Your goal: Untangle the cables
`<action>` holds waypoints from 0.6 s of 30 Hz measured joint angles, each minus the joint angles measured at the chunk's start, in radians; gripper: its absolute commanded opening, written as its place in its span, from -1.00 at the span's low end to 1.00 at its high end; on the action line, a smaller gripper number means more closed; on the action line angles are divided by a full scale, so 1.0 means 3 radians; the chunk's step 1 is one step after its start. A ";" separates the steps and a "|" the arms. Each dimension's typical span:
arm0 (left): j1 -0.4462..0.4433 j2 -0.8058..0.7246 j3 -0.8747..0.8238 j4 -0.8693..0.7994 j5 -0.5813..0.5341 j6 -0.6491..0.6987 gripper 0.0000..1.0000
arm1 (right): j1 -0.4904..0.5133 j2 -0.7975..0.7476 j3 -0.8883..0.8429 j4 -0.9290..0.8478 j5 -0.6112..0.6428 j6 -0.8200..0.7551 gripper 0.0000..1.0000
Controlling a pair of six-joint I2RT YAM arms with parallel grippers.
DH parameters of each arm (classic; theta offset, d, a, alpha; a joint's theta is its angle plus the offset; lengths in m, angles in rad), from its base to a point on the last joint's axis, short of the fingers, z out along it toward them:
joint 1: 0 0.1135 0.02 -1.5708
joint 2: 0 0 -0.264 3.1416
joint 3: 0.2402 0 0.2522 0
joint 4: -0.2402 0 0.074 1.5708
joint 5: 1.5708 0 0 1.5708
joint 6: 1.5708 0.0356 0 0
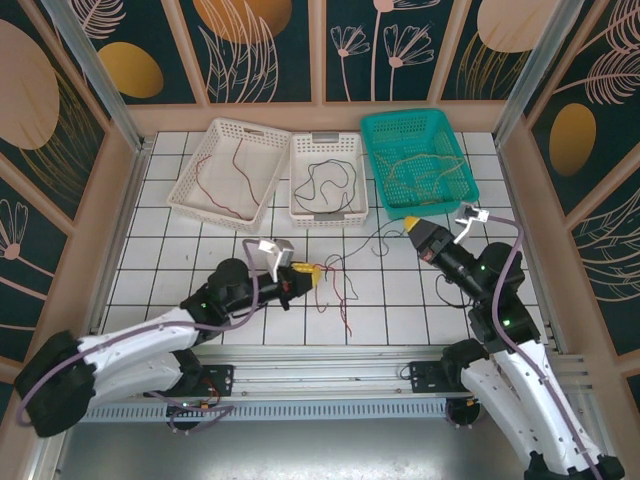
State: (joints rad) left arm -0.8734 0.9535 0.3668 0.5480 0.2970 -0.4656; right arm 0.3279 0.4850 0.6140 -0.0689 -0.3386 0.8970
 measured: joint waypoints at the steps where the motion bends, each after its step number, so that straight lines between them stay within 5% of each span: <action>1: -0.0001 -0.0137 0.0001 -0.0134 -0.0081 0.0009 -1.00 | -0.0100 -0.0011 -0.0014 -0.0056 0.0020 0.0008 -1.00; 7: 0.0000 -0.0832 0.0095 -0.0980 -0.0654 0.0015 -1.00 | -0.0729 -0.0043 -0.0230 -0.0273 -0.0003 0.0086 -1.00; 18: 0.0000 -0.1325 0.0912 -0.2487 -0.1738 0.0020 -1.00 | -0.1589 -0.0038 -0.0596 -0.0411 -0.0333 0.0186 -1.00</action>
State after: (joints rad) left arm -0.8734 0.5560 0.6403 -0.1982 -0.2245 -0.4595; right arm -0.1490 0.4736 0.4351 -0.1921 -0.4385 0.9527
